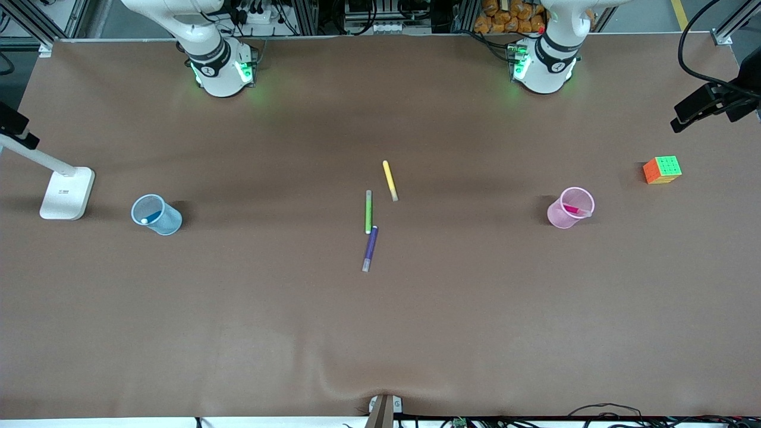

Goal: Place pink and blue markers in matching cups

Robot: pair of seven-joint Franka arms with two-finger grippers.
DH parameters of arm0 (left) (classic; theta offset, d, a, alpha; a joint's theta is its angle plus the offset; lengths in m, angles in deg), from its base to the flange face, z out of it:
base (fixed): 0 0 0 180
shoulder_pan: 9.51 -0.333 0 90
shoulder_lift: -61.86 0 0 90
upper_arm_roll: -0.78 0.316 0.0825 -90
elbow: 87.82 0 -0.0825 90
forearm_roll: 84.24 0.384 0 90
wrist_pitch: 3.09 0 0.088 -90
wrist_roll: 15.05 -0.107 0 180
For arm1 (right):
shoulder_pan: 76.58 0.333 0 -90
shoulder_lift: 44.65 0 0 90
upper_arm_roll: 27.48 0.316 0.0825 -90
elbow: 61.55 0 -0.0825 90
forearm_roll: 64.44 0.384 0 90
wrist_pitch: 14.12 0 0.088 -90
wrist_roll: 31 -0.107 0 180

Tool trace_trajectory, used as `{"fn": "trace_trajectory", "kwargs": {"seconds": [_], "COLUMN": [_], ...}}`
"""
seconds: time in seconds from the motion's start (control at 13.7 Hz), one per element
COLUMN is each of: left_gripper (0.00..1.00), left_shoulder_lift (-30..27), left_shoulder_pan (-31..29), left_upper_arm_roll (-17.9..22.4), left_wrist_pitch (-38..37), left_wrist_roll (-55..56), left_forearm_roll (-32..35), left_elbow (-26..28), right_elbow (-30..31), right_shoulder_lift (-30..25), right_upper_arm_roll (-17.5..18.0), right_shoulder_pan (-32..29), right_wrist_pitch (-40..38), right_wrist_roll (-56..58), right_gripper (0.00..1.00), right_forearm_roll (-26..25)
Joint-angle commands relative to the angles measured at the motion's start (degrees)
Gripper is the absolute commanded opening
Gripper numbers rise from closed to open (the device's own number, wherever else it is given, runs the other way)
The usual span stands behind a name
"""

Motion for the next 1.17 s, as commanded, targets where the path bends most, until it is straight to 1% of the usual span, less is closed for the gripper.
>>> {"fn": "trace_trajectory", "kwargs": {"seconds": [0.0, 0.22, 0.51, 0.66, 0.88, 1.02, 1.09], "left_gripper": [1.00, 1.00, 1.00, 1.00, 1.00, 1.00, 1.00], "left_shoulder_lift": [-0.2, 0.5, 0.0, -0.2, -0.9, -1.1, -1.0], "left_shoulder_pan": [0.5, 0.6, 0.6, 0.7, 0.8, 0.7, 0.5], "left_upper_arm_roll": [0.7, 0.7, 0.4, 0.1, 0.2, -0.6, -0.7], "left_wrist_pitch": [-0.7, -0.4, -0.7, -2.9, -4.1, -4.0, -4.0], "left_wrist_roll": [-1.1, -1.0, -1.2, -2.2, -3.1, -2.5, -2.5], "left_forearm_roll": [-0.3, -0.3, -0.4, -0.4, -5.8, -5.8, -5.6], "left_elbow": [-0.3, -0.3, -0.4, -0.5, 0.3, 1.2, 0.9], "right_elbow": [-2.8, -2.7, -2.5, -2.4, -2.4, -2.4, -2.4], "right_shoulder_lift": [1.5, 1.5, 1.5, 1.5, 1.5, 1.5, 1.5], "right_upper_arm_roll": [-0.1, -0.1, -0.2, -0.2, -0.2, -0.2, -0.2], "right_shoulder_pan": [0.4, 1.1, 0.9, 1.0, 1.1, 1.1, 1.1], "right_wrist_pitch": [-1.3, -1.9, -2.7, -2.7, -2.7, -2.7, -2.7], "right_wrist_roll": [-1.0, -1.0, -1.0, -1.0, -1.0, -1.0, -0.9], "right_gripper": [1.00, 1.00, 1.00, 1.00, 1.00, 1.00, 1.00], "right_forearm_roll": [-0.4, -0.4, -0.5, -0.5, -0.5, -0.5, -0.5]}}
